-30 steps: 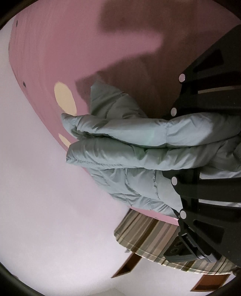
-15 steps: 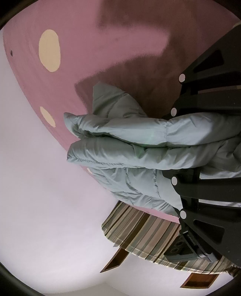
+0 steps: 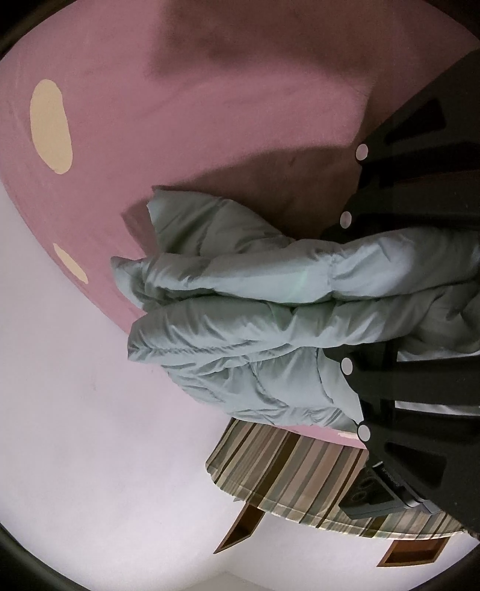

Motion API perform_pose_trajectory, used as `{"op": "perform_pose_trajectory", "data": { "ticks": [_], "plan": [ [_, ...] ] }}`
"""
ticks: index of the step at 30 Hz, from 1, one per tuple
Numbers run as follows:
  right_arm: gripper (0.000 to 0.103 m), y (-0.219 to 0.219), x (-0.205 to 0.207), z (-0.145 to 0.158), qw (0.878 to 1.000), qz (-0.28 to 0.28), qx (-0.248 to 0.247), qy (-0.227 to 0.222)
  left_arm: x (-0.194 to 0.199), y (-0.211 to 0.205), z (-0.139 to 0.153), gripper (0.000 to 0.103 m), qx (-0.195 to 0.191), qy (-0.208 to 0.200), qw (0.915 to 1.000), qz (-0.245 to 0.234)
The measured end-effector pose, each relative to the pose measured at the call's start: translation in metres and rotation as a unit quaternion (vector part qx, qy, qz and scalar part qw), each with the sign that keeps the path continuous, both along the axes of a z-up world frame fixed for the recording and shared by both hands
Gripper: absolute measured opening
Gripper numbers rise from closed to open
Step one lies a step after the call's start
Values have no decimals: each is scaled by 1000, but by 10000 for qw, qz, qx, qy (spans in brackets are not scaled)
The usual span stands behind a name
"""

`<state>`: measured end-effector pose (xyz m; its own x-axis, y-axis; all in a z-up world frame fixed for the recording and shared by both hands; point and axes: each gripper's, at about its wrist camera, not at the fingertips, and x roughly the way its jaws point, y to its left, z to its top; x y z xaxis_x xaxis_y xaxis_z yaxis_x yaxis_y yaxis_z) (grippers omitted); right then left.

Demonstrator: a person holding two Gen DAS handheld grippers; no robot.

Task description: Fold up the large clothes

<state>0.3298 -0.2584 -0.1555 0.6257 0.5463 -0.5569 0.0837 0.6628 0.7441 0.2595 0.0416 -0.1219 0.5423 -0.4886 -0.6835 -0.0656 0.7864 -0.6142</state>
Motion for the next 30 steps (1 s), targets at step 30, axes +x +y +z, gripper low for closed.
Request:
{"op": "perform_pose_trajectory", "data": {
  "ticks": [30],
  "plan": [
    [60, -37, -30, 6, 9979, -590, 107, 231, -13, 3, 19, 79, 1151, -225, 9930, 133]
  ]
}}
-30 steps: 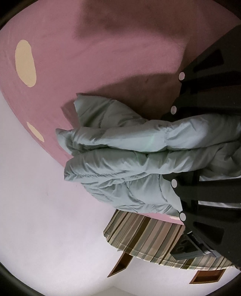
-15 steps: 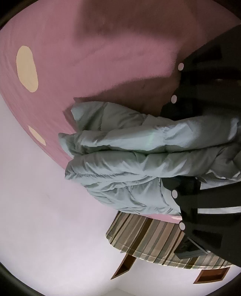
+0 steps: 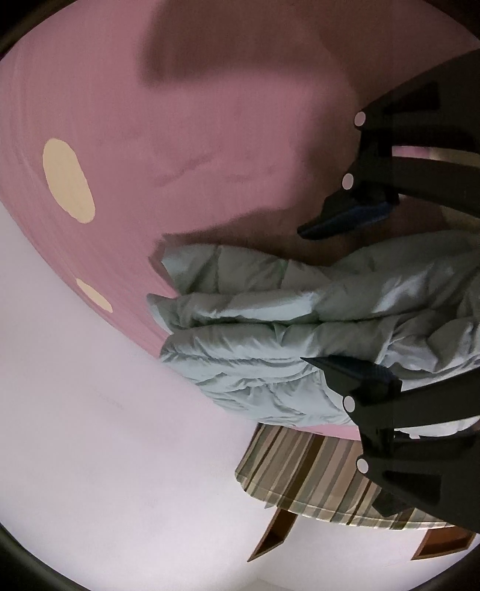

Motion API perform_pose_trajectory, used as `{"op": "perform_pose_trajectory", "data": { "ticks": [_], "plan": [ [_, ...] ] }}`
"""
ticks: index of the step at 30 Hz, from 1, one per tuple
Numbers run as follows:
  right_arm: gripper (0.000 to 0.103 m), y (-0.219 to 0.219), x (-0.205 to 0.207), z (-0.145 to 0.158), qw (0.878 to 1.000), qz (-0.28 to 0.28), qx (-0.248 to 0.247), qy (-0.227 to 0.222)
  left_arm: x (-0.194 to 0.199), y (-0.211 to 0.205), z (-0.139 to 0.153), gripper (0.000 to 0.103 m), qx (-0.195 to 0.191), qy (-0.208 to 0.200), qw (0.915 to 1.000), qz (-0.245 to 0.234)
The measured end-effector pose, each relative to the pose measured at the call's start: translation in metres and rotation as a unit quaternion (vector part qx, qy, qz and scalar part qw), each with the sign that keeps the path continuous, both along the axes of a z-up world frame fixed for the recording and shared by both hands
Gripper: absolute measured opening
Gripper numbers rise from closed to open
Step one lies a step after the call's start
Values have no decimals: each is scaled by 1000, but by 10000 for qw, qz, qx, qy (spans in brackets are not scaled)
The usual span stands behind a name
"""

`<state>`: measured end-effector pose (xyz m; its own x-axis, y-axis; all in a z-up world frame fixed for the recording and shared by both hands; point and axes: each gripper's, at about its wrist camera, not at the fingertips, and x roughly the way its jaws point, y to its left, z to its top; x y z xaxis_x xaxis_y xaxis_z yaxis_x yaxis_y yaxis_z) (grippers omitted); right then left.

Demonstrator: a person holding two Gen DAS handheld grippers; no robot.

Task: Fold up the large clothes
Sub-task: 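Open both tools and pull them back from the folded jacket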

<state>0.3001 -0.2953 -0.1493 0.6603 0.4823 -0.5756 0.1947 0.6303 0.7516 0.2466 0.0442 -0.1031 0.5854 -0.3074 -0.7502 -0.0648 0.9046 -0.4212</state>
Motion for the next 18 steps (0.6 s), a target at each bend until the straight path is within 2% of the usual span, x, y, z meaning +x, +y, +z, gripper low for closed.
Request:
{"op": "perform_pose_trajectory", "data": {
  "ticks": [3, 10, 18],
  "plan": [
    [61, -5, -7, 4, 9999, -61, -67, 51, -6, -2, 6, 80, 243, -59, 9997, 6],
    [61, -16, -31, 17, 9985, -302, -425, 171, -18, -1, 11, 80, 518, -67, 9986, 85],
    [61, -14, -67, 46, 9910, -409, -1255, 232, -51, 1, 28, 80, 680, -149, 9973, 237]
  ]
}}
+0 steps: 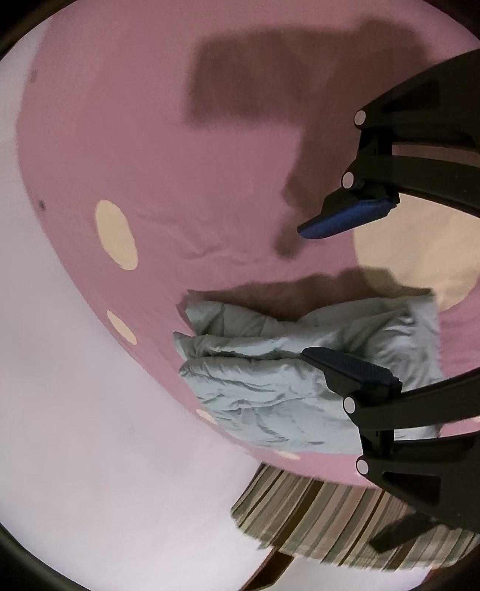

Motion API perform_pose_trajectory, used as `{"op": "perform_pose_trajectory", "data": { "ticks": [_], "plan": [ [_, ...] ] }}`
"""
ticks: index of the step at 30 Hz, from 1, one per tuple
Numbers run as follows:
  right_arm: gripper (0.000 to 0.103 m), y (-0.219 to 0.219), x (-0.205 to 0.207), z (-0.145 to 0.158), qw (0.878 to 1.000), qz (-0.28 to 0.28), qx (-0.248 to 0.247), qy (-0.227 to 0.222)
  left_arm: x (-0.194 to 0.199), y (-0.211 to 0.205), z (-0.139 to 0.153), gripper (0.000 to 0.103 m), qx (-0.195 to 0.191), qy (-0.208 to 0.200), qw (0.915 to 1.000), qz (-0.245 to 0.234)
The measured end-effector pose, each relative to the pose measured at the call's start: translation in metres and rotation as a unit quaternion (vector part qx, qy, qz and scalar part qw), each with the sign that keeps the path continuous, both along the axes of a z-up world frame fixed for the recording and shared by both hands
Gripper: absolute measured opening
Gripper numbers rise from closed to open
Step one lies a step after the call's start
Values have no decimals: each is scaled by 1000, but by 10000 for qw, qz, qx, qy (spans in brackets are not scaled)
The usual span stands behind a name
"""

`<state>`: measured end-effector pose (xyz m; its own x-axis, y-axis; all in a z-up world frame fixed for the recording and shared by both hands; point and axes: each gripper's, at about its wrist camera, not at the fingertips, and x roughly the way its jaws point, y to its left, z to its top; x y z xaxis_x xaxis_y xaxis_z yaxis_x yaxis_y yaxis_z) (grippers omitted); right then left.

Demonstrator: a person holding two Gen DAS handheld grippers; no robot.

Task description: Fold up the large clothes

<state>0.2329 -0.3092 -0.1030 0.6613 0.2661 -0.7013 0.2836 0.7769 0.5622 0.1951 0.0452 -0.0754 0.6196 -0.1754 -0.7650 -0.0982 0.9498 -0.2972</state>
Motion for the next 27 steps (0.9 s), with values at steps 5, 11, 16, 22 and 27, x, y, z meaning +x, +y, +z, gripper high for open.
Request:
{"op": "perform_pose_trajectory", "data": {
  "ticks": [5, 11, 16, 22, 27],
  "plan": [
    [70, 20, -19, 22, 9979, 161, -625, -46, -26, 1, 14, 86, 197, -101, 9996, 156],
    [76, 47, -40, 46, 9916, 334, -1237, -198, -57, -1, 39, 92, 573, -415, 9970, 299],
    [79, 68, -58, 71, 9824, 442, -1762, -426, -76, -9, 61, 95, 897, -696, 9931, 280],
    [82, 88, -73, 92, 9673, 530, -2381, -693, -92, -24, 78, 99, 1301, -907, 9871, 220],
    [82, 96, -81, 104, 9605, 543, -2594, -854, -101, -31, 88, 100, 1288, -1009, 9864, 184]
  ]
}}
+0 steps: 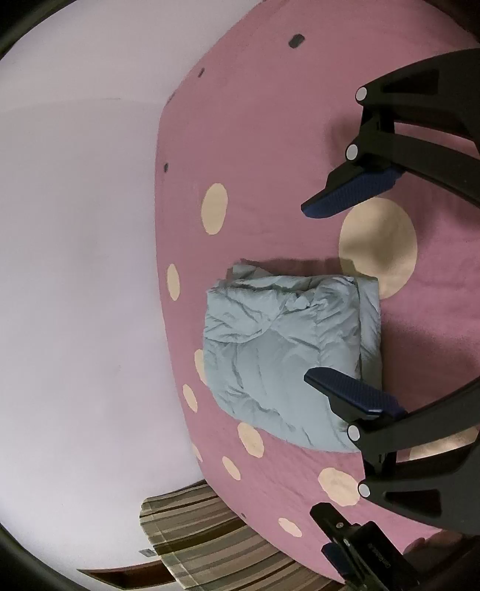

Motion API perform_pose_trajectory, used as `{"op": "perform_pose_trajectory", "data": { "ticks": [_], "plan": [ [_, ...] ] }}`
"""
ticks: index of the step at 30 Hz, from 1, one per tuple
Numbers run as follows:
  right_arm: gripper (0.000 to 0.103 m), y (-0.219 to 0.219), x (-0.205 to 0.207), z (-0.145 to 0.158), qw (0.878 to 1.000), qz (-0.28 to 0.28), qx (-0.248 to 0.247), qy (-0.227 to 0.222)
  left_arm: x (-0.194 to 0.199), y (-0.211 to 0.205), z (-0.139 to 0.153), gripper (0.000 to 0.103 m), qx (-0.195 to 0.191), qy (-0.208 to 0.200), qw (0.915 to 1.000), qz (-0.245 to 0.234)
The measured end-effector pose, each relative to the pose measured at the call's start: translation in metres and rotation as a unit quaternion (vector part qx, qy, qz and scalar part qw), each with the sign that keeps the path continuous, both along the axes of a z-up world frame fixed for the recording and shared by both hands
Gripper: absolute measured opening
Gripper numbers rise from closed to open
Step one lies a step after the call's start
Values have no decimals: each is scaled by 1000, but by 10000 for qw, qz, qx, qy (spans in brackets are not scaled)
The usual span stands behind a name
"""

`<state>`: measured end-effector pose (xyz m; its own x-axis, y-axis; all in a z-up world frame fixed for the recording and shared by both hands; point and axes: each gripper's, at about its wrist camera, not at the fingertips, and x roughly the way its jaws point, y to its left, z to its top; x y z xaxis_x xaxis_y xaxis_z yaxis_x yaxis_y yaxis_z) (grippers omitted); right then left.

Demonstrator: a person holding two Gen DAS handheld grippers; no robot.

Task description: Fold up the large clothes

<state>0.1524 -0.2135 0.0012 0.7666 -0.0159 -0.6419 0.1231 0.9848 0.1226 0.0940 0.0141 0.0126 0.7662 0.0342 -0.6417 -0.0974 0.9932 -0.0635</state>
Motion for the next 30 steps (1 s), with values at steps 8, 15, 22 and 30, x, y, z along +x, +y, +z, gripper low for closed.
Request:
{"op": "perform_pose_trajectory", "data": {
  "ticks": [8, 15, 22, 30],
  "plan": [
    [82, 4, -5, 7, 9999, 68, -108, -74, -7, -7, 5, 100, 22, -79, 10000, -19],
    [82, 5, -6, 5, 9999, 63, -115, -65, -11, -11, 4, 100, 35, -77, 9999, -85],
    [82, 6, -6, 4, 9999, 68, -110, -30, -9, -12, 2, 100, 19, -49, 10000, -76],
    [82, 7, -4, 3, 9999, 91, -135, -17, -8, -12, -1, 100, -13, -30, 10000, -59]
  ]
}}
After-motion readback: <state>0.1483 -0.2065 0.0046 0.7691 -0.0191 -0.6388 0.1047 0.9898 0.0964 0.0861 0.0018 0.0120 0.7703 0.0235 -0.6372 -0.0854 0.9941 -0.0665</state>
